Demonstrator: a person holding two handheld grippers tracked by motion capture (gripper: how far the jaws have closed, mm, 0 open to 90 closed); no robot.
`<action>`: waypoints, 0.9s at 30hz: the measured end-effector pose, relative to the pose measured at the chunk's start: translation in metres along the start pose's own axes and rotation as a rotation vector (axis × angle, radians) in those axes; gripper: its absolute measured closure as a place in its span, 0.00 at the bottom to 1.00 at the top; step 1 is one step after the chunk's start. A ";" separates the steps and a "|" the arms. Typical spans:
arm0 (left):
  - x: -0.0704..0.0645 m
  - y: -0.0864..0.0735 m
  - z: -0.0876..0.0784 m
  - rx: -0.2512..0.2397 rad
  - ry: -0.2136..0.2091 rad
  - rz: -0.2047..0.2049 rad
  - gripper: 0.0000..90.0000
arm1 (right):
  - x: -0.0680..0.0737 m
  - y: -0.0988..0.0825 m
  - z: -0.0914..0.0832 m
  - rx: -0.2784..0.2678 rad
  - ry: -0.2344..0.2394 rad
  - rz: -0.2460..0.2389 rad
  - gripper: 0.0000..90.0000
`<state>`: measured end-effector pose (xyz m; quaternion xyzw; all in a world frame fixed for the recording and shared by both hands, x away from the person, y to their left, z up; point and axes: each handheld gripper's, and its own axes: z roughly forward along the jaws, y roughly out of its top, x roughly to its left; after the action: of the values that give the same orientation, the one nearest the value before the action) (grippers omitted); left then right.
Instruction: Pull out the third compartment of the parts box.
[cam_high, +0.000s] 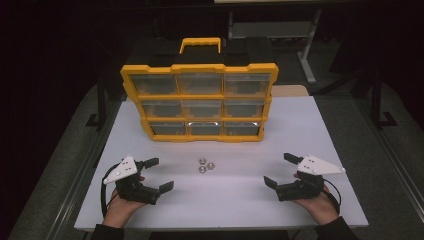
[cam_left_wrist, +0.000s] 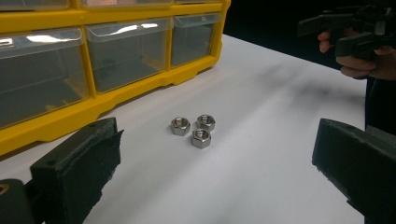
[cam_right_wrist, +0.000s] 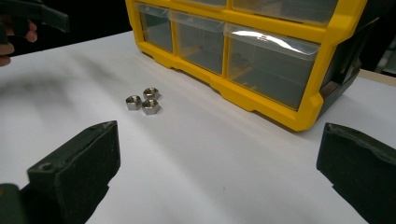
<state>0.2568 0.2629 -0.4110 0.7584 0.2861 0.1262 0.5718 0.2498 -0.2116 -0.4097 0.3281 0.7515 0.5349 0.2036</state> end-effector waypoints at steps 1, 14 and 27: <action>0.000 0.000 0.001 0.003 -0.002 -0.009 0.01 | -0.001 0.000 0.000 -0.002 0.002 0.003 0.00; 0.003 0.000 0.006 0.036 -0.015 -0.017 0.01 | -0.001 0.007 0.013 0.019 0.017 0.011 0.00; 0.003 0.001 0.006 0.041 -0.011 -0.025 0.01 | 0.000 0.013 0.016 0.017 0.040 0.004 0.00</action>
<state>0.2627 0.2598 -0.4127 0.7670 0.2951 0.1088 0.5593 0.2644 -0.1982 -0.4028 0.3205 0.7592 0.5355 0.1845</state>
